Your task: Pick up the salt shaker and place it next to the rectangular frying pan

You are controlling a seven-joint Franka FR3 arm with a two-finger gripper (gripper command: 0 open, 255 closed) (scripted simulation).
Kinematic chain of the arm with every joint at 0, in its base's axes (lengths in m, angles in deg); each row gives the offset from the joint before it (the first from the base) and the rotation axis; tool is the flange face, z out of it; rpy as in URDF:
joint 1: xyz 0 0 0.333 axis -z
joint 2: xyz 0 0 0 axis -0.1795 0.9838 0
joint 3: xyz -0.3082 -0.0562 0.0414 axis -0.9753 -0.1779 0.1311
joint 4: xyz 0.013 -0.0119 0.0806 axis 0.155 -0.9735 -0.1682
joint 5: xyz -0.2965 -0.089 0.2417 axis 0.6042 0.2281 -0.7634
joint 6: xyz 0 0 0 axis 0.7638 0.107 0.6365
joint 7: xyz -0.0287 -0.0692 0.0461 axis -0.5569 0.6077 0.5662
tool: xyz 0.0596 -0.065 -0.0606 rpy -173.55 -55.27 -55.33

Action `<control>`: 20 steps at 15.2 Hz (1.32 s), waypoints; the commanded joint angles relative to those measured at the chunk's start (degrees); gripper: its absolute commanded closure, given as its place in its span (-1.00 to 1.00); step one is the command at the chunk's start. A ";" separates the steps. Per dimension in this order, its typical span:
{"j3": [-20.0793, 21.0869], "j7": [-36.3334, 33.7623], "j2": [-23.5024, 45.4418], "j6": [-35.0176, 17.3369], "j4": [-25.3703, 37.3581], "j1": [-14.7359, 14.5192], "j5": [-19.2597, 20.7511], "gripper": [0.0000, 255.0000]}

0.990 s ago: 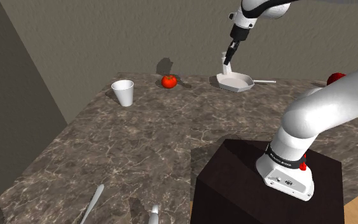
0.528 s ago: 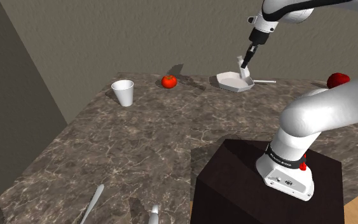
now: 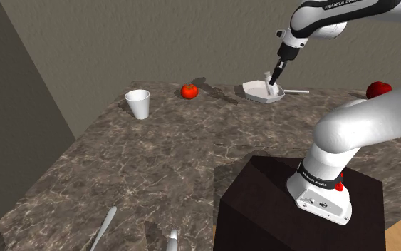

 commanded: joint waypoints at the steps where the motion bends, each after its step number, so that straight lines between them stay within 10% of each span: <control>1: -0.38 0.17 0.35 -1.77 -1.40 0.09 0.22 1.00; 20: -5.08 2.53 8.63 -19.82 -11.31 -0.51 1.33 1.00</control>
